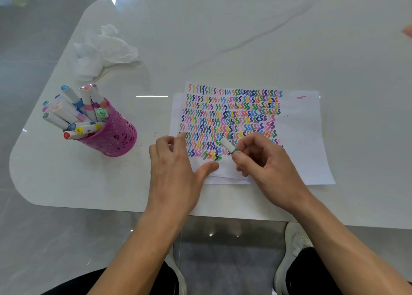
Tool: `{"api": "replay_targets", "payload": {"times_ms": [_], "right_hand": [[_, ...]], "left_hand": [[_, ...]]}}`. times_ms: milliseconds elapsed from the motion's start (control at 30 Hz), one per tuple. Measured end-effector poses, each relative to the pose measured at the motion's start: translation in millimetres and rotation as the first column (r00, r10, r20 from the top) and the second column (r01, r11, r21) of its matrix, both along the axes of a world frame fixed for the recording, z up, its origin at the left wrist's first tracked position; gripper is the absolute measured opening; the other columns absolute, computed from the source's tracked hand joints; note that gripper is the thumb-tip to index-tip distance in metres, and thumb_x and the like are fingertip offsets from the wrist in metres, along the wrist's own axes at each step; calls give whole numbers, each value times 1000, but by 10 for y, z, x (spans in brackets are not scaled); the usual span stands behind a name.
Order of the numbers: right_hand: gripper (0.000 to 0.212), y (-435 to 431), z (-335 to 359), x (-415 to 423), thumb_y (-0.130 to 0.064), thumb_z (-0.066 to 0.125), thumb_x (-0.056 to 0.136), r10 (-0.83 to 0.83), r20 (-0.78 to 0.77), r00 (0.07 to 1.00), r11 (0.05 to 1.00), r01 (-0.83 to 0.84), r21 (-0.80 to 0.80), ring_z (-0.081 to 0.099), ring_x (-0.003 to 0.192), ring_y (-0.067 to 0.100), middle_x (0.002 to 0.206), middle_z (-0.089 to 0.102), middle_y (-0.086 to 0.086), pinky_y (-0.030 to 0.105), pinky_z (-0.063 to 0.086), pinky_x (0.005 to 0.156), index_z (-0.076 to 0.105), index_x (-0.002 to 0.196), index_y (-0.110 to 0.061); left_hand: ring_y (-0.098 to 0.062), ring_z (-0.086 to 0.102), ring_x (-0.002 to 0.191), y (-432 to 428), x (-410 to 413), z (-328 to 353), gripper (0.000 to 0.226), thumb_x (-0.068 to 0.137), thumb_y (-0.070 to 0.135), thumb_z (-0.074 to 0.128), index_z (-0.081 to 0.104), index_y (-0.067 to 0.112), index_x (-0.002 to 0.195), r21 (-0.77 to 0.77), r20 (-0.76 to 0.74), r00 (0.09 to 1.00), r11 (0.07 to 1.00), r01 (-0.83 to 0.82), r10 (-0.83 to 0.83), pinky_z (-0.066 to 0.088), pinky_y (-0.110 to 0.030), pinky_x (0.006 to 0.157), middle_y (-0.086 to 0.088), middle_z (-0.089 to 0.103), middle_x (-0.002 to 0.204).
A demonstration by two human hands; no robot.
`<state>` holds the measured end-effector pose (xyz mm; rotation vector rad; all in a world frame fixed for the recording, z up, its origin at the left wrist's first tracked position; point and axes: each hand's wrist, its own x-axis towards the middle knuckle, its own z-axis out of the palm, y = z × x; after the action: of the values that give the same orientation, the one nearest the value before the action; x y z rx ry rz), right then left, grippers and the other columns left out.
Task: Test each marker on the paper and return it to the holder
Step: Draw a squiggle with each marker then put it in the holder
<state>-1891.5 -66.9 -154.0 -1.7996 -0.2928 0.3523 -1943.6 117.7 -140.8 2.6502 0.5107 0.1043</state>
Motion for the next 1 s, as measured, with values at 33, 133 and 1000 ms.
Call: {"api": "replay_targets", "payload": {"times_ms": [33, 133, 1000], "right_hand": [[10, -6, -2, 3, -32, 68, 90, -1, -5, 1000, 1000, 1, 14, 66, 72, 26, 75, 67, 3, 42, 58, 68, 63, 92, -23], [10, -23, -2, 16, -29, 68, 90, 1, -14, 1000, 999, 0, 40, 66, 68, 19, 73, 68, 1, 28, 56, 64, 64, 91, -20], [11, 23, 32, -12, -24, 76, 93, 29, 102, 994, 997, -20, -81, 63, 75, 15, 82, 66, -6, 29, 54, 66, 68, 97, -29]], "left_hand": [[-20, 32, 123, -1, 0, 1, 85, 76, 62, 72, 41, 20, 144, 6, -3, 1000, 1000, 1, -1, 36, -31, 101, -5, 43, 132], [-20, 32, 123, 3, 0, 7, 86, 76, 59, 74, 39, 21, 145, 13, -18, 1000, 1000, 7, -6, 37, -31, 101, -5, 43, 133], [-24, 40, 112, 6, -19, 51, 67, 76, 43, 82, 55, 10, 128, 60, 36, 997, 996, -66, 64, 39, -35, 94, -9, 48, 120]]}}
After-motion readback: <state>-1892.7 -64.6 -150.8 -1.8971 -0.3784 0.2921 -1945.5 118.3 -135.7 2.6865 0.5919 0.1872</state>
